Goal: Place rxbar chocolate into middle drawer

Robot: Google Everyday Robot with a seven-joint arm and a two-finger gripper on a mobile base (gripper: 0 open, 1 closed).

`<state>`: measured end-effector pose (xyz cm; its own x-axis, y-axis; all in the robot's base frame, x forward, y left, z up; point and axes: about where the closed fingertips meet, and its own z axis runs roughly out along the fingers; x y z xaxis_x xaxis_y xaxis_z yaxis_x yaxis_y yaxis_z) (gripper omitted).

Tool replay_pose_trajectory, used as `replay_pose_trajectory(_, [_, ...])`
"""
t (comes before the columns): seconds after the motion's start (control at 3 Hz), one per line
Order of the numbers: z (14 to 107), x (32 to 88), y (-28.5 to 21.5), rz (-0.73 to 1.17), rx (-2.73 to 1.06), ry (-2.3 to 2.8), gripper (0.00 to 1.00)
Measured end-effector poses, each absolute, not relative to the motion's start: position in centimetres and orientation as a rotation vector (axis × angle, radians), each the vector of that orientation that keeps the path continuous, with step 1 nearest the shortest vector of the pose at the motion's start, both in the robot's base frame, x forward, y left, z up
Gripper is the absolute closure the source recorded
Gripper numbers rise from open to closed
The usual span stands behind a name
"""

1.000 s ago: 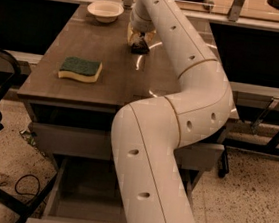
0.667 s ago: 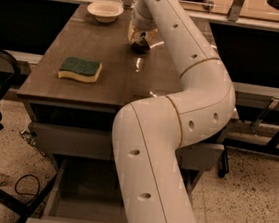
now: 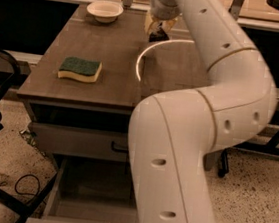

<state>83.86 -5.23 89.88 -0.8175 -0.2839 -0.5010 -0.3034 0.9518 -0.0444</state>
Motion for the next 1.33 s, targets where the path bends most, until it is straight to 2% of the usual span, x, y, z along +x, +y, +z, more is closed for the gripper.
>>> replay_pose_trajectory(0.67, [99.3, 76.9, -11.0, 0.014, -0.438, 2.43, 1.0])
replay_pose_trajectory(1.33, [103.5, 65.1, -19.0, 0.001, -0.419, 2.302, 1.0])
